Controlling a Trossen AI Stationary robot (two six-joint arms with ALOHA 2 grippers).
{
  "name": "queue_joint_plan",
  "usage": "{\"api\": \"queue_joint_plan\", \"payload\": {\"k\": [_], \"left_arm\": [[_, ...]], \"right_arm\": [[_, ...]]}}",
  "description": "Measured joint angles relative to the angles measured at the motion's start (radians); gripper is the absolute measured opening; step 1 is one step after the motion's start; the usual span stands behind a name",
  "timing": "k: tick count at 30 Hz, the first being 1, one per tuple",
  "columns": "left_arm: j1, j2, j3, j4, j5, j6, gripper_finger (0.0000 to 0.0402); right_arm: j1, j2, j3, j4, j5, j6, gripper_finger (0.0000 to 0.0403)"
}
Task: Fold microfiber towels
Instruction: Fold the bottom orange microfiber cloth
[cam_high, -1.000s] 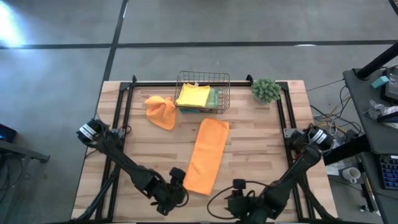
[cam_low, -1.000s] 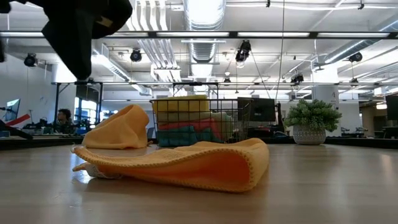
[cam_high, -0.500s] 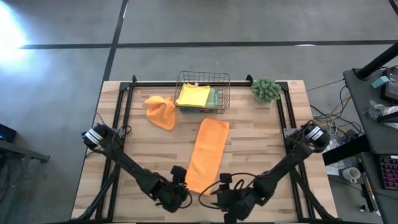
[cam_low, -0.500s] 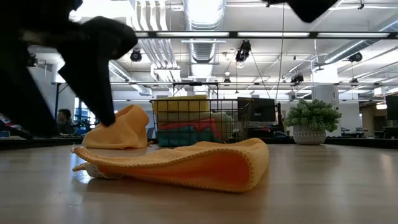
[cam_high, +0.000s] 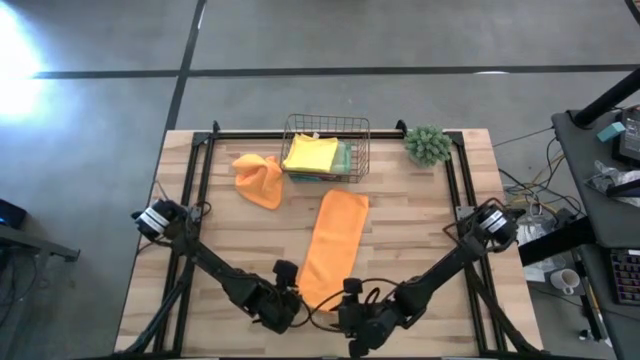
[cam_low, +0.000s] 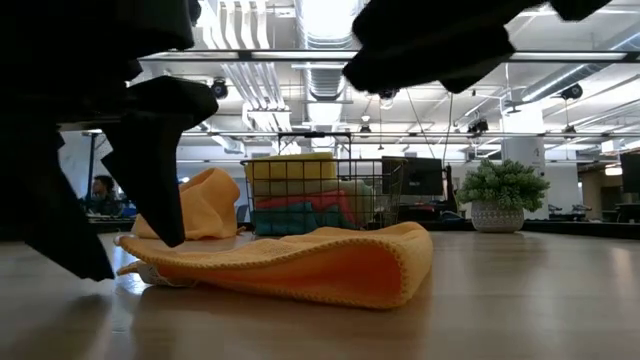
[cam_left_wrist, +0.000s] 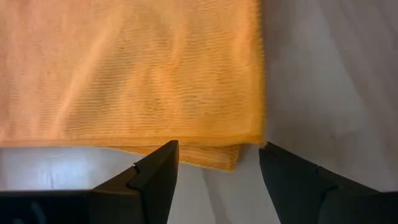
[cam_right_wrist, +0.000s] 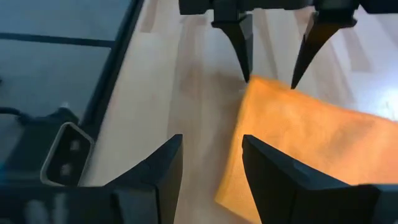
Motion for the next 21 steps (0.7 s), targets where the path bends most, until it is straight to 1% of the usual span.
{"api": "queue_joint_plan", "payload": {"k": [3,5,10,14,17,21], "left_arm": [[0.014,0.000,-0.001,0.004,-0.001,0.015,0.0208],[0.023,0.001,-0.001,0.004,-0.001,0.035,0.0208],[0.036,0.003,-0.003,0.004,0.004,0.078,0.0208],[0.042,0.003,-0.003,0.010,0.006,0.092,0.0208],[0.047,0.003,-0.010,0.041,0.007,0.131,0.0208],[0.059,0.003,-0.024,0.076,0.011,0.127,0.0208]], "right_arm": [[-0.004,0.033,0.035,0.007,0.011,-0.016,0.0157],[-0.008,0.060,0.055,-0.018,0.013,-0.016,0.0157],[-0.008,0.112,0.086,-0.075,0.012,0.030,0.0157],[-0.017,0.125,0.093,-0.093,0.021,0.089,0.0157],[-0.028,0.131,0.091,-0.120,0.023,0.095,0.0157],[-0.037,0.133,0.086,-0.135,0.001,0.136,0.0157]]}}
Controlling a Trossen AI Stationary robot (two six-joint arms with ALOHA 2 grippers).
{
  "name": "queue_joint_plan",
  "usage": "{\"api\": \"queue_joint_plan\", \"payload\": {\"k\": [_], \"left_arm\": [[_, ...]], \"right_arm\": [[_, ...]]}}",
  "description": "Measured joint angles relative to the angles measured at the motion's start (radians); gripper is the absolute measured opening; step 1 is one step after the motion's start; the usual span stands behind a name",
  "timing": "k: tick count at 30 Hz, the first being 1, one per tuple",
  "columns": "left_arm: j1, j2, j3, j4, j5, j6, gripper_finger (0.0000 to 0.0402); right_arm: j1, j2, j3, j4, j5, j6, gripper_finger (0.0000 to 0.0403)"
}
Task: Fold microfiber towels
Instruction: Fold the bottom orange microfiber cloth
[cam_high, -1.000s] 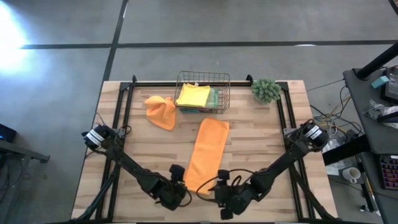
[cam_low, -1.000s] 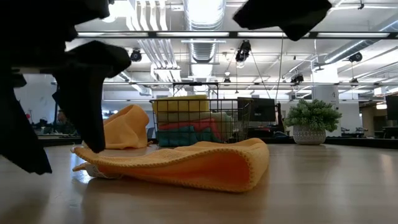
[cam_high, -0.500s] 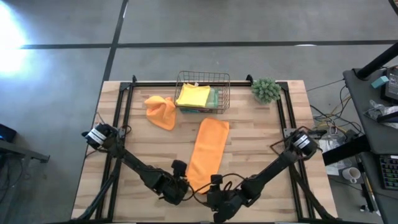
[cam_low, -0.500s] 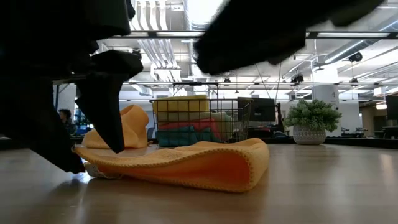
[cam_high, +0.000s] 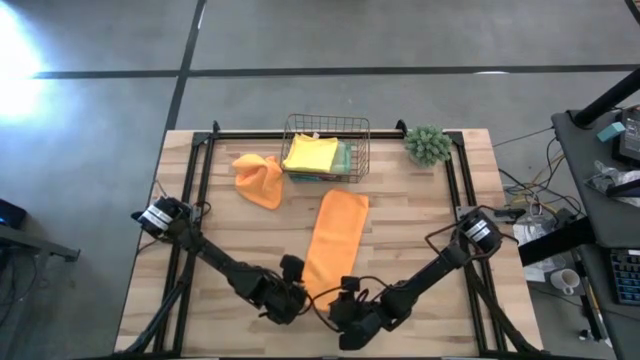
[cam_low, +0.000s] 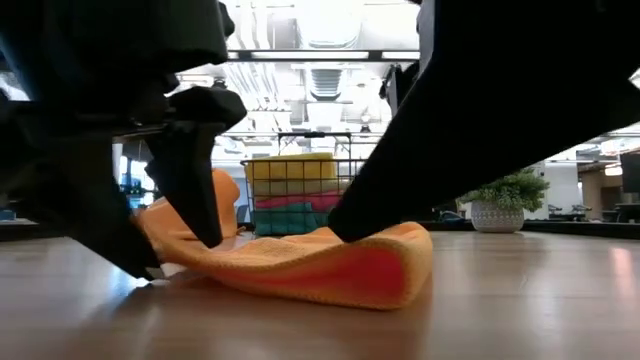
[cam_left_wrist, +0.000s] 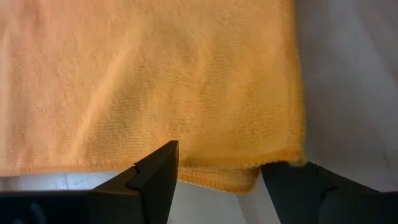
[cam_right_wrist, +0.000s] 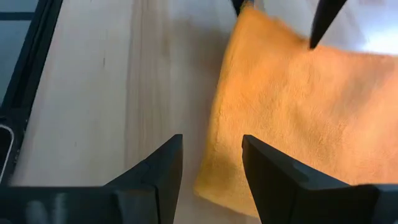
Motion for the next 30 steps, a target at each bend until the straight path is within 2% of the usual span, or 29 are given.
{"api": "queue_joint_plan", "payload": {"k": [9,12,18,25,28,30], "left_arm": [[0.015,-0.001,-0.022,0.042,0.011,-0.004,0.0206],[0.016,-0.001,-0.021,0.041,0.013,-0.003,0.0193],[0.018,-0.001,-0.026,0.040,0.015,-0.003,0.0122],[0.020,0.000,-0.027,0.055,0.017,0.006,0.0033],[0.020,0.000,-0.025,0.056,0.019,0.002,0.0007],[0.020,-0.002,-0.020,0.056,0.031,-0.004,0.0004]], "right_arm": [[-0.005,0.033,-0.004,-0.037,-0.032,0.056,0.0157],[-0.007,0.038,-0.004,-0.038,-0.031,0.058,0.0157],[-0.029,0.051,0.001,-0.071,-0.037,0.126,0.0132],[-0.049,0.049,0.000,-0.093,-0.038,0.118,0.0051],[-0.052,0.040,0.000,-0.110,-0.040,0.116,0.0017],[-0.054,0.029,-0.002,-0.123,-0.050,0.124,0.0013]]}}
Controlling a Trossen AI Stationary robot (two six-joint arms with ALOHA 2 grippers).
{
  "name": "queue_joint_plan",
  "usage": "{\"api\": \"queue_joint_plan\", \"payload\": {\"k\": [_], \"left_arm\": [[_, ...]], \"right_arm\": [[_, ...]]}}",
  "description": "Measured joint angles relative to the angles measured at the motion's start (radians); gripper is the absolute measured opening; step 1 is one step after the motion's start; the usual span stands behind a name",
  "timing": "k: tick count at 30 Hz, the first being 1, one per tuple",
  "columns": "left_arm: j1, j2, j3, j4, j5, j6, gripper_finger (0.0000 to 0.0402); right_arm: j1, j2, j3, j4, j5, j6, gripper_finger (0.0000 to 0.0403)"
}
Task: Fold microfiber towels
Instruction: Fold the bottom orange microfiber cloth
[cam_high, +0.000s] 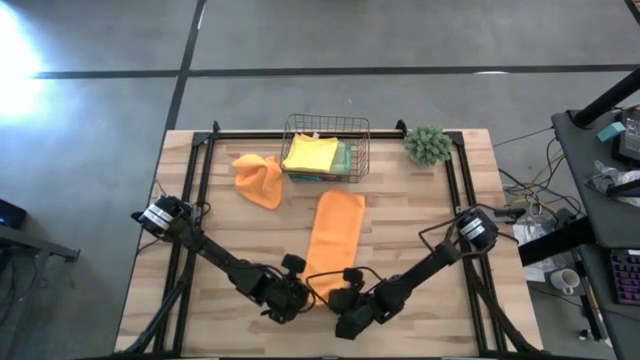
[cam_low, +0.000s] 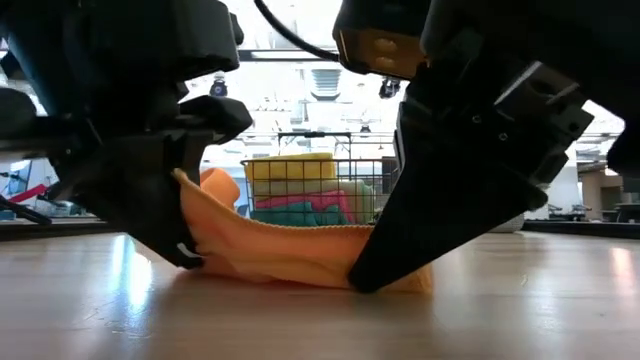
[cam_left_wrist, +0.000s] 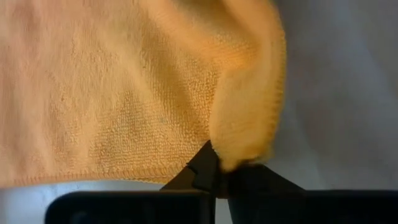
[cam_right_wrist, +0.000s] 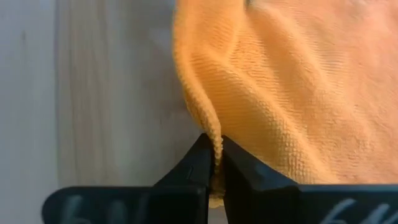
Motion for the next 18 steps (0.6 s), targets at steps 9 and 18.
{"api": "queue_joint_plan", "payload": {"k": [9,18], "left_arm": [[-0.001,-0.046,0.078,0.003,0.245,-0.142,0.0006],[-0.043,-0.050,0.239,0.003,0.381,-0.337,0.0006]], "right_arm": [[0.047,-0.077,0.003,-0.038,-0.107,0.161,0.0011],[0.126,-0.092,0.200,-0.137,-0.175,0.225,0.0011]]}}
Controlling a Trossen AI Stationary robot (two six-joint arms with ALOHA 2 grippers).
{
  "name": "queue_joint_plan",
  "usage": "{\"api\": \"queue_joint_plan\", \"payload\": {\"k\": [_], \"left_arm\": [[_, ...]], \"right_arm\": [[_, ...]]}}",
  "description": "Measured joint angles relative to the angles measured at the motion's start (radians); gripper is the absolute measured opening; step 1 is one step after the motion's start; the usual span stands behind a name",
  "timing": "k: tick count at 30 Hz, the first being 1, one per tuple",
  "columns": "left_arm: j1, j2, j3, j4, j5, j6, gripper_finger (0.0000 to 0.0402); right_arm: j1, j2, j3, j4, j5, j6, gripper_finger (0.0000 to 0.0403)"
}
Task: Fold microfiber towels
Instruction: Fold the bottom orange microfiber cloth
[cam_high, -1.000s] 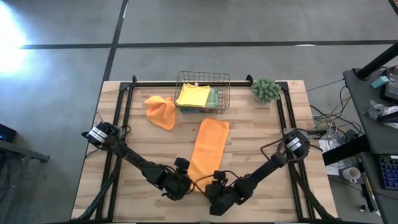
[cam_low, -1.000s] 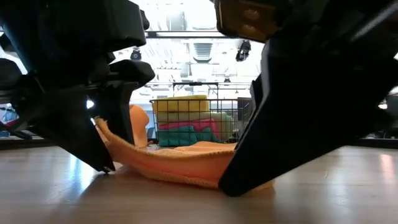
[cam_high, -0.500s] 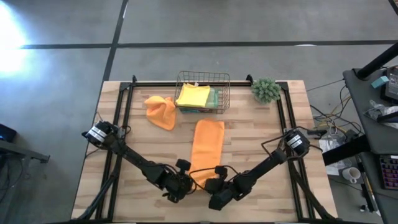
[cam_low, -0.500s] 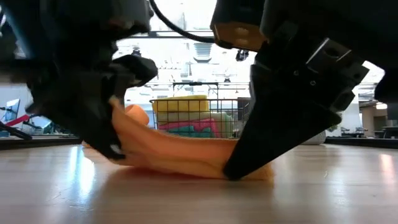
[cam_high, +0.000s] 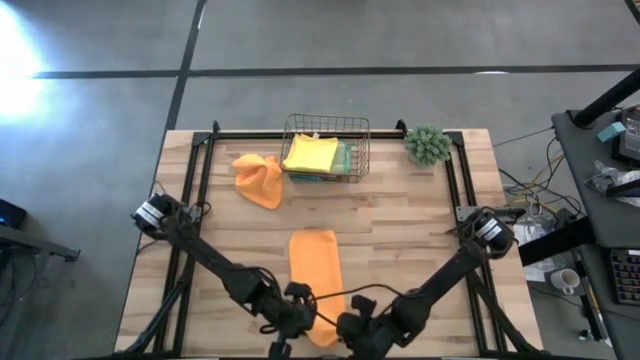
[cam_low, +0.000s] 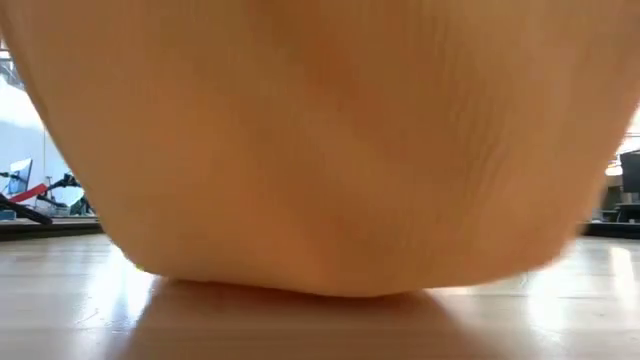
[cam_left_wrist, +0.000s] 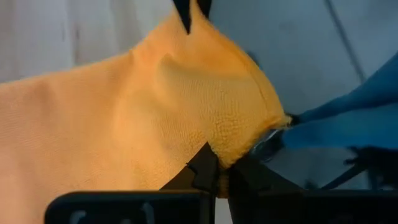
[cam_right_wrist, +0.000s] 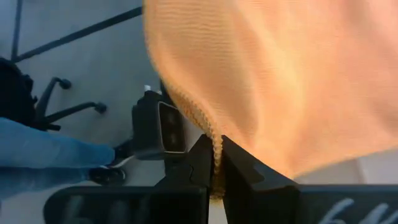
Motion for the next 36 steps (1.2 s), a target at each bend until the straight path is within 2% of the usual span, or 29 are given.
{"api": "queue_joint_plan", "payload": {"k": [5,11,16,23,36], "left_arm": [[-0.033,0.000,0.067,-0.001,-0.002,-0.112,0.0006],[-0.083,0.000,0.084,-0.010,-0.003,-0.255,0.0006],[-0.108,0.000,0.083,-0.109,-0.087,-0.300,0.0006],[-0.099,-0.001,0.072,-0.244,-0.225,-0.321,0.0006],[0.000,-0.005,0.063,-0.553,-0.337,-0.379,0.0006]], "right_arm": [[0.030,0.019,0.129,-0.136,0.001,0.055,0.0011],[0.055,0.050,0.280,-0.290,0.039,0.099,0.0011],[0.045,0.083,0.362,-0.412,0.088,0.099,0.0011],[-0.037,0.133,0.376,-0.497,0.146,0.045,0.0011],[-0.191,0.136,0.319,-0.516,0.193,-0.069,0.0011]]}}
